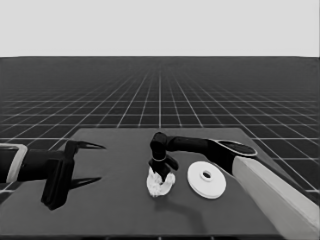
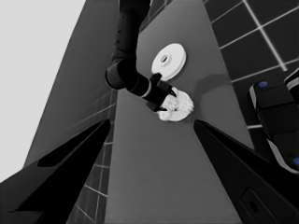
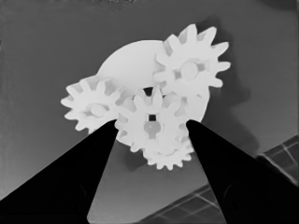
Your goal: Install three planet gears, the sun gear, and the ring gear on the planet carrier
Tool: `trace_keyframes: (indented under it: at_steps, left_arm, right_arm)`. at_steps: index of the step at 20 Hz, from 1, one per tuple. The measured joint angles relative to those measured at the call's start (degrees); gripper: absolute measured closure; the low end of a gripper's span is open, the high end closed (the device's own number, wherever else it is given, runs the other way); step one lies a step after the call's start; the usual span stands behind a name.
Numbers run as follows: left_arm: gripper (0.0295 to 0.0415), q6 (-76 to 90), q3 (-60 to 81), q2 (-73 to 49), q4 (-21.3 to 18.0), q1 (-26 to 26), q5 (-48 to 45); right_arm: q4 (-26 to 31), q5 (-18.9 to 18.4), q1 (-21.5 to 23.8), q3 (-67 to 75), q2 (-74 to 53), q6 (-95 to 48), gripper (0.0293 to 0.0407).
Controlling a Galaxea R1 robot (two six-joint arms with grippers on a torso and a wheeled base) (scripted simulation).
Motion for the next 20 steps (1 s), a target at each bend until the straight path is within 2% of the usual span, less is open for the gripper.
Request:
trace_keyframes:
  at_steps: [20]
  left_arm:
    - [0.0326,0.00,0.00,0.00,0.00,0.00,0.00]
  right_arm:
    - [0.00,0.00,0.00,0.00,0.00,12.00,0.0390]
